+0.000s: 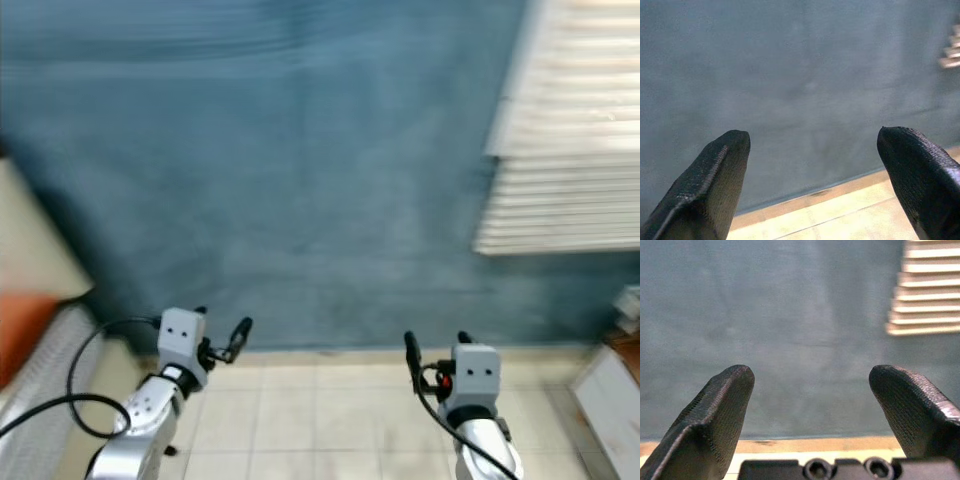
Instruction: Clean up the room
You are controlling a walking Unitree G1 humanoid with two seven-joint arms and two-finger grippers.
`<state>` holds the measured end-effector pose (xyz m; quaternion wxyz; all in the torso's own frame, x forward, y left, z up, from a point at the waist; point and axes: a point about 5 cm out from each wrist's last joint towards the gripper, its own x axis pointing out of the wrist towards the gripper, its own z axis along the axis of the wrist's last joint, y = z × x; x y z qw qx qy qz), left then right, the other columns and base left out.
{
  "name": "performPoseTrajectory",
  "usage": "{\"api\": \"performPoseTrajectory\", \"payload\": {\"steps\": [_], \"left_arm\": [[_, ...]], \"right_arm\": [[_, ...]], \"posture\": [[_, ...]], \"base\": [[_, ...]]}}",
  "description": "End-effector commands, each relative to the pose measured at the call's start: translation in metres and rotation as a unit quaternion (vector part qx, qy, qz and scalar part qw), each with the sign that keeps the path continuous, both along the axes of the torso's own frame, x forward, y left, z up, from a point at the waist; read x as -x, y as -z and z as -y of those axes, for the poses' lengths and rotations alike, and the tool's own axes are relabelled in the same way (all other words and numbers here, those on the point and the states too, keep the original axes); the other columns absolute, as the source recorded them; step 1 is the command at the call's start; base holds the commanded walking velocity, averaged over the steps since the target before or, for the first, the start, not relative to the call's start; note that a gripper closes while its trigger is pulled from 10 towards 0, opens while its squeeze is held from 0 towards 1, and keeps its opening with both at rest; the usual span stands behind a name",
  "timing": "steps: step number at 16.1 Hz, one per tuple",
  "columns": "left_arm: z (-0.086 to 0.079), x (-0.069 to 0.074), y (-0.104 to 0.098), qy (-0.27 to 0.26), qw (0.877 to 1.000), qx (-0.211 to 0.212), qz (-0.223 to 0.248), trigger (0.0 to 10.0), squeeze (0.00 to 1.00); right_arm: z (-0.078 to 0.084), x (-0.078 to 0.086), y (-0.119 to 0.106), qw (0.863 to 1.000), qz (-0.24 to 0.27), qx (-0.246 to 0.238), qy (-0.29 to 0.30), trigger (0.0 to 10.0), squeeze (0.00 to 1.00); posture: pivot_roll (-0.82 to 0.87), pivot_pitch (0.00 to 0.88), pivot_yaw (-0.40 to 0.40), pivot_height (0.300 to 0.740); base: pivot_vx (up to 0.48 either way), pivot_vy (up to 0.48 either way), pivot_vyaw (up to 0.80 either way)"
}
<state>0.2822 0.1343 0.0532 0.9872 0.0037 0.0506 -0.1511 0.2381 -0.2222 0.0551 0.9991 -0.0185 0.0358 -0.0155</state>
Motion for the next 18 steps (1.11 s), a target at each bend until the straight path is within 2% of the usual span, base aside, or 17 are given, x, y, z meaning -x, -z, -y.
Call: {"api": "performPoseTrajectory", "payload": {"steps": [1,3,5,7,8,10,11,13,15,18], "left_arm": [[-0.008,0.000,0.000,-0.017,1.000,0.008,0.002,10.0,0.00],[-0.023,0.004,-0.002,-0.063,0.998,0.010,0.016,10.0,0.00],[-0.034,0.038,0.005,-0.070,0.997,-0.008,0.010,10.0,0.00],[-0.044,0.062,0.012,-0.089,0.996,-0.010,-0.012,10.0,0.00],[-0.044,0.062,0.008,-0.103,0.995,0.007,-0.008,10.0,0.00],[-0.034,0.057,0.000,-0.096,0.995,0.019,0.010,10.0,0.00],[-0.032,0.057,-0.002,-0.096,0.995,0.018,0.014,10.0,0.00],[-0.033,0.057,-0.008,-0.115,0.993,0.017,0.024,10.0,0.00],[-0.035,0.057,-0.009,-0.125,0.992,0.022,0.019,10.0,0.00],[-0.030,0.053,-0.011,-0.125,0.992,0.024,0.019,10.0,0.00]], "right_arm": [[-0.004,-0.003,-0.005,1.000,0.011,-0.004,-0.004,10.0,0.00],[-0.008,-0.003,-0.009,0.999,0.019,-0.029,-0.023,10.0,0.00],[-0.019,-0.002,-0.016,0.997,0.016,-0.045,-0.068,10.0,0.00],[-0.027,-0.009,-0.023,0.994,0.018,-0.045,-0.100,10.0,0.00],[-0.028,-0.016,-0.024,0.992,0.018,-0.051,-0.110,10.0,0.00],[-0.033,-0.022,-0.020,0.990,0.008,-0.060,-0.129,10.0,0.00],[-0.035,-0.023,-0.019,0.989,0.004,-0.061,-0.131,10.0,0.00],[-0.042,-0.024,-0.018,0.985,-0.013,-0.098,-0.139,10.0,0.00],[-0.052,-0.025,-0.013,0.981,-0.025,-0.109,-0.157,10.0,0.00],[-0.053,-0.027,-0.013,0.980,-0.032,-0.109,-0.164,10.0,0.00]], "posture": [[-0.12,0.000,0.055,0.740],[-0.12,0.000,0.058,0.740],[-0.13,0.000,0.060,0.740],[-0.12,0.000,0.052,0.740],[-0.10,0.000,0.044,0.740],[-0.08,0.000,0.029,0.740],[-0.08,0.000,0.023,0.740],[-0.06,0.000,0.013,0.740],[-0.05,0.000,0.008,0.740],[-0.04,0.000,0.001,0.740]], "base": [[0.000,0.000,-0.79],[0.000,0.000,-0.39],[0.000,0.000,0.00],[0.000,0.000,0.00],[0.000,0.000,0.00],[0.000,0.000,0.00],[0.000,0.000,0.00],[0.000,0.000,0.00],[0.000,0.000,0.00],[0.000,0.000,0.00]]}}
